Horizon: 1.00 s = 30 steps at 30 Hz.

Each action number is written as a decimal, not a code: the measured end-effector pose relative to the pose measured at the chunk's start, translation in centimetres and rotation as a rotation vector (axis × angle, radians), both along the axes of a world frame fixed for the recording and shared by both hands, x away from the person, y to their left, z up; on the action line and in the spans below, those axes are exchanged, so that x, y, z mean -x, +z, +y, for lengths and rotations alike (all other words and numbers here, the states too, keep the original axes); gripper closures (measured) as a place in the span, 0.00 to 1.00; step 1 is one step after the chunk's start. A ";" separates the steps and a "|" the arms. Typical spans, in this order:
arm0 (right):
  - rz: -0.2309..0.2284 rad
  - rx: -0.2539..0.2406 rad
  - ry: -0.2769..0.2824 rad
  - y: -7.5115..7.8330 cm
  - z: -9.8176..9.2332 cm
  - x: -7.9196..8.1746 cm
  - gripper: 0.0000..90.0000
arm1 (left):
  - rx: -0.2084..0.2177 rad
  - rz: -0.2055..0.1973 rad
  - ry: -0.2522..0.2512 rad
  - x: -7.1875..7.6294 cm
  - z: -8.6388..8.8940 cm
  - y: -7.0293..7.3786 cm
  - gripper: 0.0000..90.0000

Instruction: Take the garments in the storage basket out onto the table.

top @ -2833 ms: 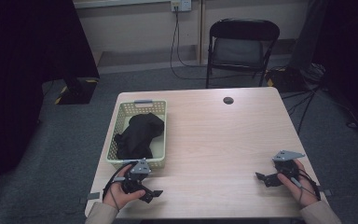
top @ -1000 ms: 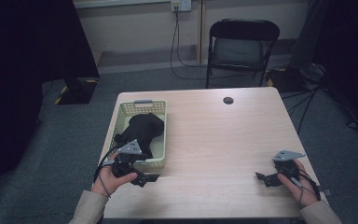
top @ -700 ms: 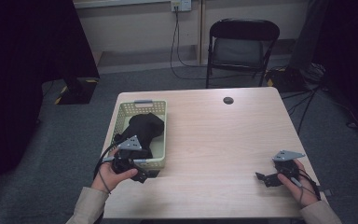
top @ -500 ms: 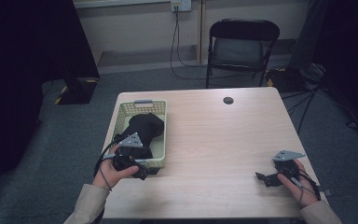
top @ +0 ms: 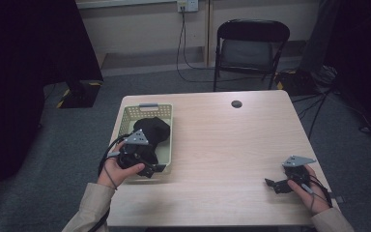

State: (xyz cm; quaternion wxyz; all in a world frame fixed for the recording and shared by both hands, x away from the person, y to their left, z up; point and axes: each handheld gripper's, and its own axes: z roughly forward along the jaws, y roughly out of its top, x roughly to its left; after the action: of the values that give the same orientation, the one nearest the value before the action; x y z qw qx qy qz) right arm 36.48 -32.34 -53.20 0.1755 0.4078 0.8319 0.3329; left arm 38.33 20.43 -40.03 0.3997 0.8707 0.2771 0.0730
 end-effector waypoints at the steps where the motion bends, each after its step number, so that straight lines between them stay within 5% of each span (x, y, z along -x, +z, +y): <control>1: 0.000 0.000 0.000 0.0 0.0 0.0 0.00 | 0.000 0.000 0.000 0.0 0.0 0.0 0.04; 30: 0.000 0.000 0.000 0.0 0.0 0.0 0.00 | -0.017 -0.025 0.016 -2.2 -0.8 0.5 0.04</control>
State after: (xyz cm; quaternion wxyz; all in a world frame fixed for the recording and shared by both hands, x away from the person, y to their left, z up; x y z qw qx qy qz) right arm 36.48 -32.34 -53.20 0.1755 0.4078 0.8319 0.3330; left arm 40.52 19.68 -39.56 0.3949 0.8709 0.2784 0.0895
